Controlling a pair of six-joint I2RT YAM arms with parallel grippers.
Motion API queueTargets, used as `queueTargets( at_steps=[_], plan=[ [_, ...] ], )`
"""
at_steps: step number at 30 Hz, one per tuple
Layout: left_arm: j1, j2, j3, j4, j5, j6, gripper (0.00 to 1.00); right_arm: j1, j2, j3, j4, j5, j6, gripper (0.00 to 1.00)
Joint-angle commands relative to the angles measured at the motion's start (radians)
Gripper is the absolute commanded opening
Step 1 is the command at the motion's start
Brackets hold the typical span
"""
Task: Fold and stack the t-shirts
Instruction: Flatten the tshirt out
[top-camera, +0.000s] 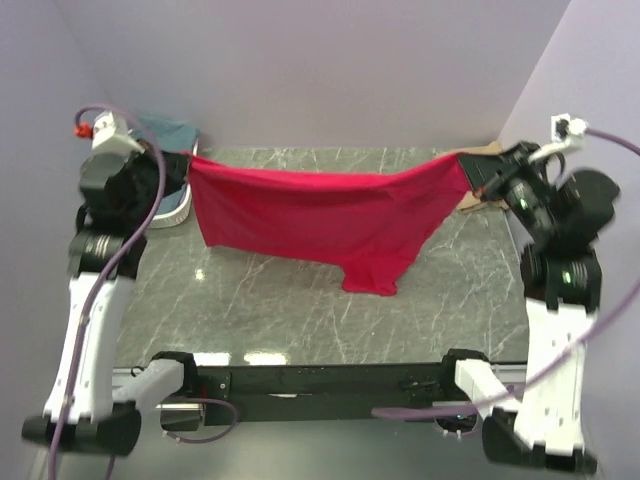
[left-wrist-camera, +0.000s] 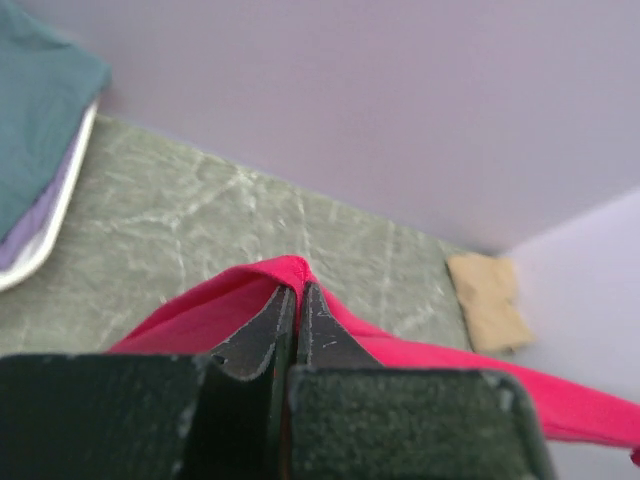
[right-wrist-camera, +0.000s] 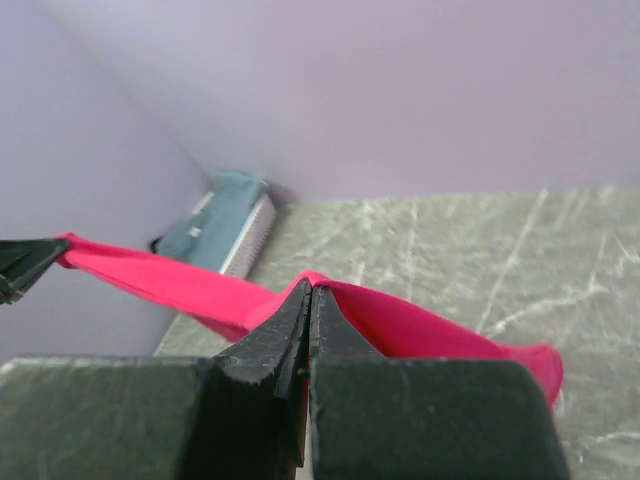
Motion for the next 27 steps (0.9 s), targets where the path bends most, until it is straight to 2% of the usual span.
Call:
queueTargets(
  at_steps=[1,9,15,23,27],
  plan=[
    [0.004,-0.168,-0.020,-0.179,0.130,0.034,0.01,-0.007,-0.105,0.034,-0.129,-0.041,-0.016,0.00],
    [0.004,-0.424,0.110,-0.437,0.238,0.068,0.01,-0.008,-0.263,0.295,-0.444,-0.055,-0.103,0.00],
    [-0.058,-0.555,0.242,-0.573,0.137,-0.007,0.01,0.001,-0.319,0.504,-0.619,-0.041,-0.120,0.00],
    [-0.058,-0.564,0.515,-0.661,0.146,-0.048,0.03,0.004,-0.374,0.685,-0.641,0.020,-0.081,0.00],
    [-0.060,-0.555,0.574,-0.676,0.111,-0.064,0.04,0.006,-0.379,0.676,-0.604,0.037,-0.074,0.00]
  ],
)
